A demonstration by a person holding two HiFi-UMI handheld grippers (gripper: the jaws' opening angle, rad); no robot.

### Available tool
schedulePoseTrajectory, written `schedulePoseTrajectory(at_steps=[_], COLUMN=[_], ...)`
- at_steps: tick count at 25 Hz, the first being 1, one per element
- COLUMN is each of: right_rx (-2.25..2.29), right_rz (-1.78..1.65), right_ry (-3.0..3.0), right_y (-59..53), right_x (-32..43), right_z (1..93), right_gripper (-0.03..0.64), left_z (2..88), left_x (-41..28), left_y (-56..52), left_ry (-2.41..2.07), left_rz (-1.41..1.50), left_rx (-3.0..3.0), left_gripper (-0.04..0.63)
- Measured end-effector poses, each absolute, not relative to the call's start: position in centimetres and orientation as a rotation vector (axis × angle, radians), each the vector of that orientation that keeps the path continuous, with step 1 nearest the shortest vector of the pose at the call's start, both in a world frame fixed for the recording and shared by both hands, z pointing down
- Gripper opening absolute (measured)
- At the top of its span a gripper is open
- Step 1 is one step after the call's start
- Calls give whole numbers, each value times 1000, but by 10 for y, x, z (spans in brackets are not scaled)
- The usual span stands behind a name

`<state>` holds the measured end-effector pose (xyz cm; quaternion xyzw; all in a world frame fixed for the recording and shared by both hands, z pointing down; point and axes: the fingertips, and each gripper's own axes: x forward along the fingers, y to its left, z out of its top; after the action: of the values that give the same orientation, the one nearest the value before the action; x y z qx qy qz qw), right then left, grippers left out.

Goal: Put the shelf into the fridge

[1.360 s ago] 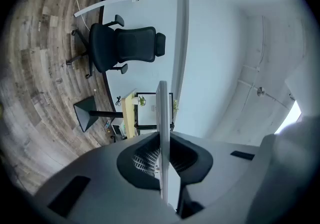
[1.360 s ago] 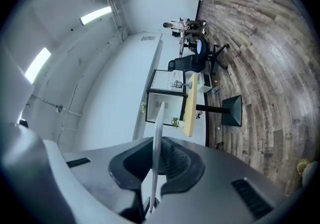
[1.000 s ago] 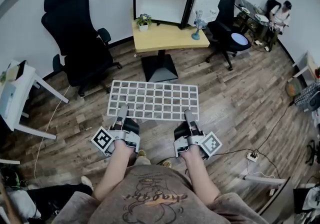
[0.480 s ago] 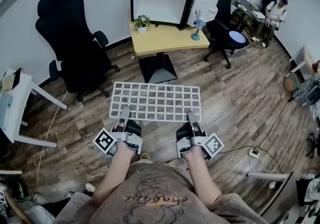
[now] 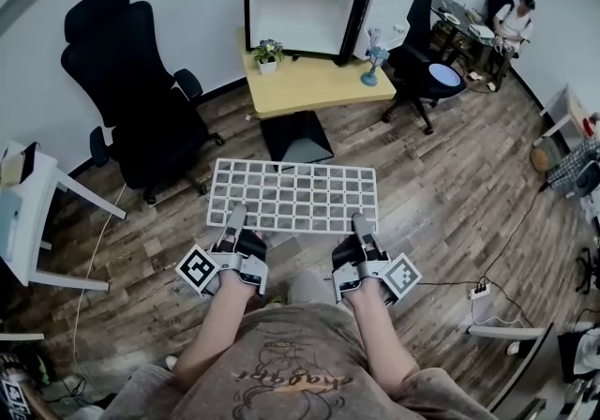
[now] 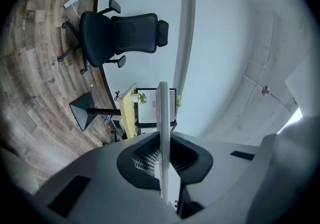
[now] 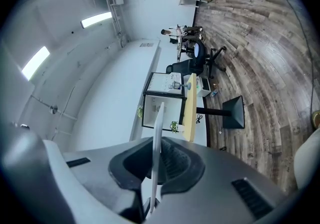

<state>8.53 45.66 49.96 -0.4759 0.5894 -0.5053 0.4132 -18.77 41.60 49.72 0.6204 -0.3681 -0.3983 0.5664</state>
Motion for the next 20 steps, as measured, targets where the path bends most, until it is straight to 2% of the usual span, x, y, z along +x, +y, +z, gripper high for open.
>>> schedulePoseTrajectory(at_steps=[20], right_rx=[-1183], right_rz=[-1299], right_ry=[1471], right_y=[383], right_x=[122], right_z=[502], right_gripper=[29], left_z=[500], left_x=[-149], left_y=[344], left_ry=[-880], left_rz=[-928], left_rx=[1453], left_gripper=[51])
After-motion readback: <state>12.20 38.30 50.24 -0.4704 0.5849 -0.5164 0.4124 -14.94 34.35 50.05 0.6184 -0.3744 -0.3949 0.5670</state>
